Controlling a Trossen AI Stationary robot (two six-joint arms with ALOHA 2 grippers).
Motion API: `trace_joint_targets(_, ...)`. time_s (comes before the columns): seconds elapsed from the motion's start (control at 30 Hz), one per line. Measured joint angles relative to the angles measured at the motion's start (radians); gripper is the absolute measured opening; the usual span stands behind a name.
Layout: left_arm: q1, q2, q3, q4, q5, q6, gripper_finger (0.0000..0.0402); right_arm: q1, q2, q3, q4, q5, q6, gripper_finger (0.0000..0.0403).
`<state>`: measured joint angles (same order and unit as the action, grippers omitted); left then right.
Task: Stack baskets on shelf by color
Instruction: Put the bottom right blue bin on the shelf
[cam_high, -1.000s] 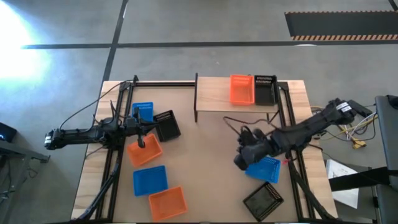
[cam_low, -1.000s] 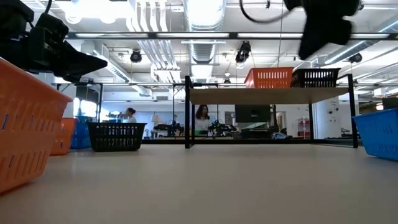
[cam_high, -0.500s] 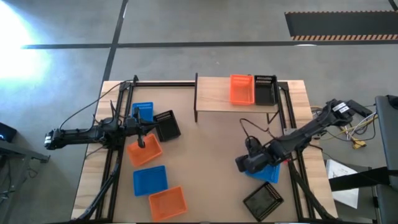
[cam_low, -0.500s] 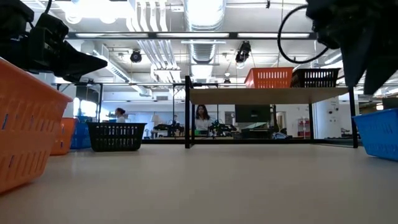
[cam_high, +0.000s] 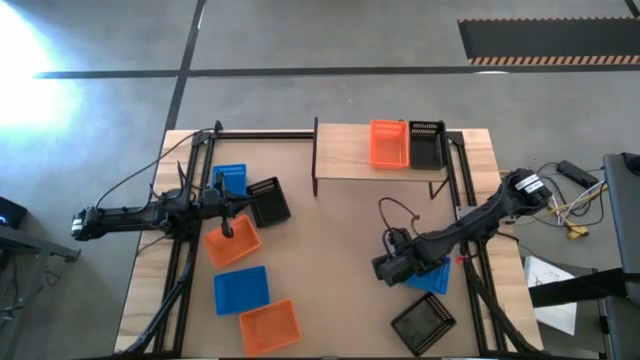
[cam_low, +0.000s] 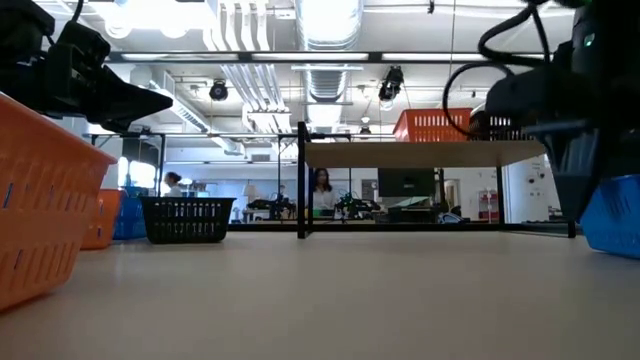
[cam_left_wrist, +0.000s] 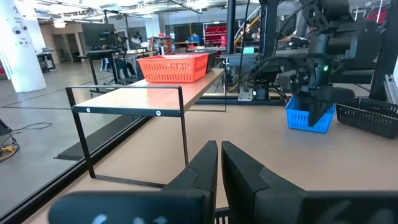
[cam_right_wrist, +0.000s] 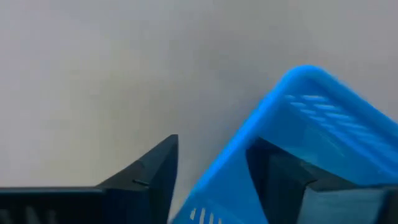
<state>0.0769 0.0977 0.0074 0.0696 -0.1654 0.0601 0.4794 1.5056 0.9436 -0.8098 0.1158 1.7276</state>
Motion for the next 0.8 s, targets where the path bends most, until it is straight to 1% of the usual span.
trace_joint_targets(0.2,0.000,0.000,0.000,0.000,0.000,0.000,0.0006,-0.007,0.048,0.003,0.131,-0.042,-0.193,0.0073)
trace_joint_targets(0.27,0.000,0.000,0.000,0.000,0.000,0.000,0.0006,-0.007,0.053,0.030,0.155,-0.043,-0.301,0.0043)
trace_joint_targets(0.33,0.000,0.000,0.000,0.000,0.000,0.000,0.0006,-0.006,0.056,0.076,0.174,-0.043,-0.465,0.0021)
trace_joint_targets(0.5,0.000,0.000,0.000,0.000,0.000,0.000,0.0006,-0.014,0.067,0.236,0.188,-0.029,-1.015,0.0009)
trace_joint_targets(0.57,0.000,0.000,0.000,0.000,0.000,0.000,0.0006,-0.028,0.068,0.305,0.190,0.020,-1.222,0.0008)
trace_joint_targets(0.7,0.000,0.000,0.000,0.000,0.000,0.000,0.0006,-0.096,0.066,0.450,0.189,0.144,-1.543,0.0008)
trace_joint_targets(0.8,0.000,0.000,0.000,0.000,0.000,0.000,0.0006,-0.170,0.066,0.555,0.188,0.166,-1.738,0.0008)
